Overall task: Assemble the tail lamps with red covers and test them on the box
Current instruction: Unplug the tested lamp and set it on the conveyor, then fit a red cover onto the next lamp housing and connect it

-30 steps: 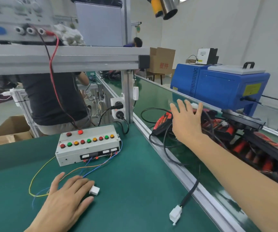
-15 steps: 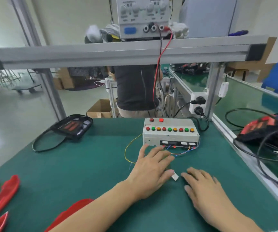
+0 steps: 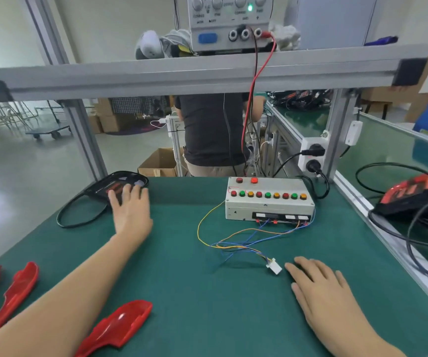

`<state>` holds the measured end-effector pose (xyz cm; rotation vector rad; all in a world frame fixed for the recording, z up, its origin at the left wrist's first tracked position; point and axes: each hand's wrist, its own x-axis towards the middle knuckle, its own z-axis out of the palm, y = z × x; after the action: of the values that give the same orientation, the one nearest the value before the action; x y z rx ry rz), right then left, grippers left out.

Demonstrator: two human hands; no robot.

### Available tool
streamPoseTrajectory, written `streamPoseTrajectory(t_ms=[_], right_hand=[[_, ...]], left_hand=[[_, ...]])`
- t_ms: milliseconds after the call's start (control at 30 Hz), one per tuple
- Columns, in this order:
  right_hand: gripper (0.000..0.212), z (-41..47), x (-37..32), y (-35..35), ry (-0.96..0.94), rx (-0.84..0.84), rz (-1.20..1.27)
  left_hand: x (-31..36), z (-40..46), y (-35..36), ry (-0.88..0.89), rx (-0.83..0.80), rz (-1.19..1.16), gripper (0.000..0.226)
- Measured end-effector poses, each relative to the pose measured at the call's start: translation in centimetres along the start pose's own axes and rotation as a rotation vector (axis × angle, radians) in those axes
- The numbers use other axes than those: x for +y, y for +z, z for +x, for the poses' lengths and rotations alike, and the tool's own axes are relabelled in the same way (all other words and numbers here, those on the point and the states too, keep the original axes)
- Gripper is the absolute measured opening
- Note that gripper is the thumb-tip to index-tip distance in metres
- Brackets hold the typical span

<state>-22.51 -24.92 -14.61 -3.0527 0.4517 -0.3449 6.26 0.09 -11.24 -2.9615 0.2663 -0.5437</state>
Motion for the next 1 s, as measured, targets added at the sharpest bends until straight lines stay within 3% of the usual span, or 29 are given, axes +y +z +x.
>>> streamPoseTrajectory(t_ms=[233,467,767,1000], right_hand=[[0.087,0.3,0.1,0.1,0.004,0.025,0.036],[0.086,0.2,0.0,0.5,0.014,0.032,0.026],[0.083,0.4,0.2,1.0,0.008,0.047,0.017],[0.081,0.3,0.5,1.5,-0.025,0.082,-0.026]], left_hand=[[-4.2,1.2,2.4,0.050,-0.057,0.297,0.058],[-6.0,2.4,3.8,0.141,0.064,0.305,0.034],[-5.6,2.1,3.0,0.235,0.156,0.308,0.024],[-3.2,-1.9,-0.7,0.388,0.376,-0.030,0.045]])
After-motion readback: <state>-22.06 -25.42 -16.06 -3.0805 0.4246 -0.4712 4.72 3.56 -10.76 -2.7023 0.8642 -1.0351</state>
